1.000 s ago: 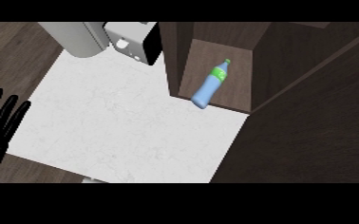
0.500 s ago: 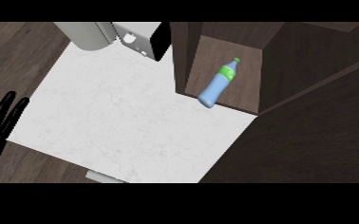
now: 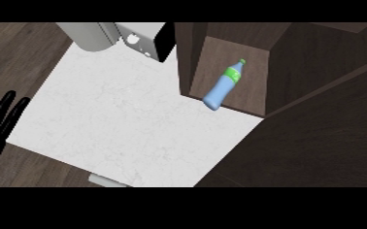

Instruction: Pick up the bottled water, place it into the cabinet and close the cabinet

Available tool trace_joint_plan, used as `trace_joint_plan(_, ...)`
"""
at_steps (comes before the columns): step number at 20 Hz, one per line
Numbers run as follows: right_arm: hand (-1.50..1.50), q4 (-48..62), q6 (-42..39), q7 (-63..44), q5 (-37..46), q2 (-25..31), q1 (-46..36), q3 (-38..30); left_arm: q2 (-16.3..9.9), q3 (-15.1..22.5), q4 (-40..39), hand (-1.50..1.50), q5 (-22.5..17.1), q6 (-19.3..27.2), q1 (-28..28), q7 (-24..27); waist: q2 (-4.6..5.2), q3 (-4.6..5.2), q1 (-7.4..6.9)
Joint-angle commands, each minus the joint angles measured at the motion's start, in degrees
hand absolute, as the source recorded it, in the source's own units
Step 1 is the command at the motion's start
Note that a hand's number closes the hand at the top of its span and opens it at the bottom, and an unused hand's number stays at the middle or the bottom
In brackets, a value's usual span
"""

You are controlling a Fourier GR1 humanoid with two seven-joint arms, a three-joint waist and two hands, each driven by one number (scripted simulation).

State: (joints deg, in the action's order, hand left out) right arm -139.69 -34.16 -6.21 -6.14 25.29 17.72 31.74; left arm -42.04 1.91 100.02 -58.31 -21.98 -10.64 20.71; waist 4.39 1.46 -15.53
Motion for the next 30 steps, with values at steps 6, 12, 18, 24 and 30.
trace_joint_plan(6, 1.5, 8.9, 5.2, -11.7, 0.7, -5.7, -11.8, -1.3, 0.0, 0.3, -1.3, -1.5, -0.2, -0.6, 0.6, -0.5, -0.38, -0.07, -0.02)
trace_joint_plan(12, 1.5, 18.6, 7.7, -17.3, -1.1, -11.2, -21.6, -3.5, -0.2, 0.0, -1.9, -1.5, -0.6, -0.7, 1.4, -0.9, -0.76, -0.43, 0.25)
trace_joint_plan(18, 1.5, 28.7, 12.3, -20.8, -1.5, -18.9, -32.4, -7.2, 0.2, -0.4, -3.2, -1.5, -1.0, -0.9, 1.4, -0.7, -1.35, -0.68, 1.05)
trace_joint_plan(24, 1.5, 40.7, 23.2, -22.8, 3.3, -25.0, -46.1, -14.6, 0.7, -0.7, -4.6, -1.5, -0.6, -1.0, 0.6, -0.2, -1.72, -0.92, 2.49)
trace_joint_plan(30, 1.5, 55.3, 33.4, -22.3, 3.5, -25.2, -60.7, -20.1, 0.2, -2.4, -5.5, -1.5, -2.2, -2.1, 0.7, -0.1, -1.74, -1.13, 2.77)
